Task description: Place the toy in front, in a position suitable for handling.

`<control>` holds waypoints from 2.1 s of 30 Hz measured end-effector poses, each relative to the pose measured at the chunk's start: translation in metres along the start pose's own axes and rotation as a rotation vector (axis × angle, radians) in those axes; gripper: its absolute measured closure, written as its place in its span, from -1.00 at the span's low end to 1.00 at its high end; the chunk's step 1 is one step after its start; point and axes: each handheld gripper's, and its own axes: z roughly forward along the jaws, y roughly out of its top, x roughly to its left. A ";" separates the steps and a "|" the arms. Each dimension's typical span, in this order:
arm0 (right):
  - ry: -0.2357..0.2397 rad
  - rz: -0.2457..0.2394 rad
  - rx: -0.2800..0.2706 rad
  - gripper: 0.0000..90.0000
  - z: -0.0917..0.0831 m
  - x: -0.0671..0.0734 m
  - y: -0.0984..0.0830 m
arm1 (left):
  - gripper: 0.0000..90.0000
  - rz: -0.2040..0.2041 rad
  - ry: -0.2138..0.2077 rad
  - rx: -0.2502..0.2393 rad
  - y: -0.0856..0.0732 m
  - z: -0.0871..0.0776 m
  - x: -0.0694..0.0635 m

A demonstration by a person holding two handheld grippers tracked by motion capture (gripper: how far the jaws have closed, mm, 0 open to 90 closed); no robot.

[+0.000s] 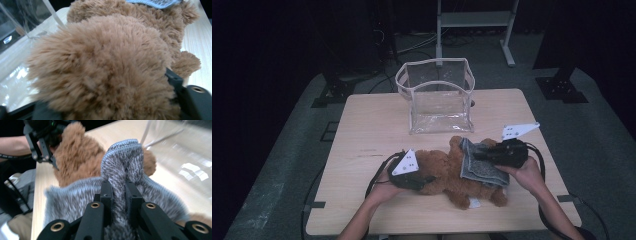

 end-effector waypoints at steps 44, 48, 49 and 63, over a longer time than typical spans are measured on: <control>0.046 -0.105 -0.024 0.76 -0.005 0.042 -0.034 | -0.85 -0.235 -0.125 -0.062 -0.006 -0.018 0.011; 0.009 -0.108 0.000 0.75 -0.008 0.041 -0.027 | -0.27 -0.161 -0.057 -0.054 -0.007 -0.021 0.000; -0.006 -0.103 -0.005 0.75 -0.009 0.042 -0.022 | -0.22 -0.146 -0.038 -0.058 -0.008 -0.022 -0.003; 0.005 -0.081 -0.023 0.74 0.001 0.048 -0.007 | -0.22 -0.134 0.012 -0.125 -0.020 -0.030 -0.027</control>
